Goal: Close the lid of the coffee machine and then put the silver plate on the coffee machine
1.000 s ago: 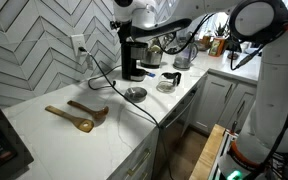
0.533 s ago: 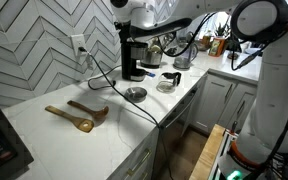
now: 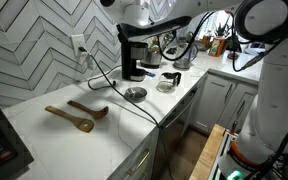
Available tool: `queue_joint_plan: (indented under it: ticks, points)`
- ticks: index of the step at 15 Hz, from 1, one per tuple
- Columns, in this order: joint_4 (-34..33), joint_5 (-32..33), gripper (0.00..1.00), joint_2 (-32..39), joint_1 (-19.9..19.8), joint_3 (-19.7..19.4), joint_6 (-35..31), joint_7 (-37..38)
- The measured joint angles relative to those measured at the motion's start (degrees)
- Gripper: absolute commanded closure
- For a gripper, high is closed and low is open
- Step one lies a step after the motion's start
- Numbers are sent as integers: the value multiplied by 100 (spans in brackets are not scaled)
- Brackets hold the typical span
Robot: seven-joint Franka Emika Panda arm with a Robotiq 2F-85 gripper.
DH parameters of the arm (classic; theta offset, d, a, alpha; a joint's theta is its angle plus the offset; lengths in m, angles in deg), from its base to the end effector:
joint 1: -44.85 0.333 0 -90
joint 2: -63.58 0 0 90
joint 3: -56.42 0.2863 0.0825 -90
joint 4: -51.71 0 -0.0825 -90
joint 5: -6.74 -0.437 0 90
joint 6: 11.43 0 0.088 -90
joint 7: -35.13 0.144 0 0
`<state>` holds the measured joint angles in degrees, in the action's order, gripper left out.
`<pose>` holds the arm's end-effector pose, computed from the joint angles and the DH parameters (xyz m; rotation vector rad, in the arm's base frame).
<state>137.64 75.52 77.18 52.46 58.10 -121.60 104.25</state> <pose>0.7229 0.0172 0.5410 2.0137 -0.7325 1.0325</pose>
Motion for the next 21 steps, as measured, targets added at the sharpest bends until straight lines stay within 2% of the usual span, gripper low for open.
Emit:
queue_joint_plan:
  ticks: [2,5,9,15,21]
  points:
    - [9,-72,0,-25,45,56,287,28]
    - [78,-23,0,-113,53,79,304,226]
    - [348,289,0,-292,28,79,-78,618]
    - [774,1105,0,-557,-164,2,-657,1598]
    - [1012,1164,0,-608,-356,-25,-734,2201]
